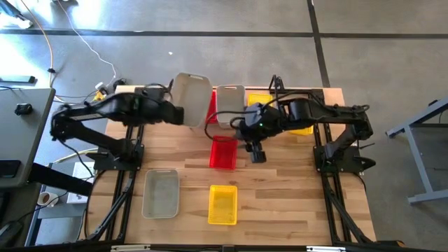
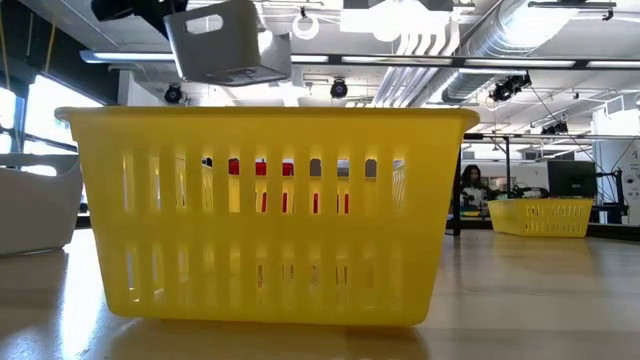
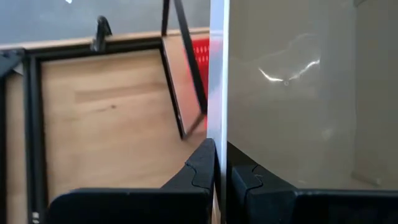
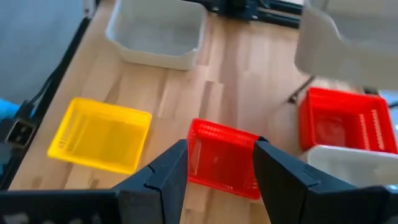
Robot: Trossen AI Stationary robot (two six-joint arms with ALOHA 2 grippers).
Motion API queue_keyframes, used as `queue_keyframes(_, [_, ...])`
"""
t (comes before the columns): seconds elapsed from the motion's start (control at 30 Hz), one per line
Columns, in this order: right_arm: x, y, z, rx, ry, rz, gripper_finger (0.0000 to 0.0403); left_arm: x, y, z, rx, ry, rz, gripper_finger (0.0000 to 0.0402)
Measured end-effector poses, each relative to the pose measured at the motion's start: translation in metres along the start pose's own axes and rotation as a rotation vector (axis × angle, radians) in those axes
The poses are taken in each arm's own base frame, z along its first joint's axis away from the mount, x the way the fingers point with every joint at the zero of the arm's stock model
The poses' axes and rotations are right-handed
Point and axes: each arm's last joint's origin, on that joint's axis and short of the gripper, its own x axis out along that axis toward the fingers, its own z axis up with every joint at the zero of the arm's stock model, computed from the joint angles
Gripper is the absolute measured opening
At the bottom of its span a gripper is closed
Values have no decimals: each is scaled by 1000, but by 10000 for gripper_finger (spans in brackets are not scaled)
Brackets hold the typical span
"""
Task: Stack baskets on shelf by color
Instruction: Stack the top gray bin on the top of the other gray bin on the shelf
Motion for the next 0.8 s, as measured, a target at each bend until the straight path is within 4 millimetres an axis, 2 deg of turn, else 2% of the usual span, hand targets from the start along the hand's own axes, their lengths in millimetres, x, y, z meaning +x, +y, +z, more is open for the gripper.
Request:
queue_keyframes(0.27, [6, 17, 5, -132, -18, 42, 165, 19, -36, -31, 11, 50, 46, 0])
queue_keyframes(0.63, [45, 37, 18, -254, -70, 69, 165, 30, -64, -72, 10, 88, 84, 0])
queue_keyframes(0.8, [66, 42, 18, -310, -42, 81, 165, 36, -71, -83, 12, 136, 103, 0])
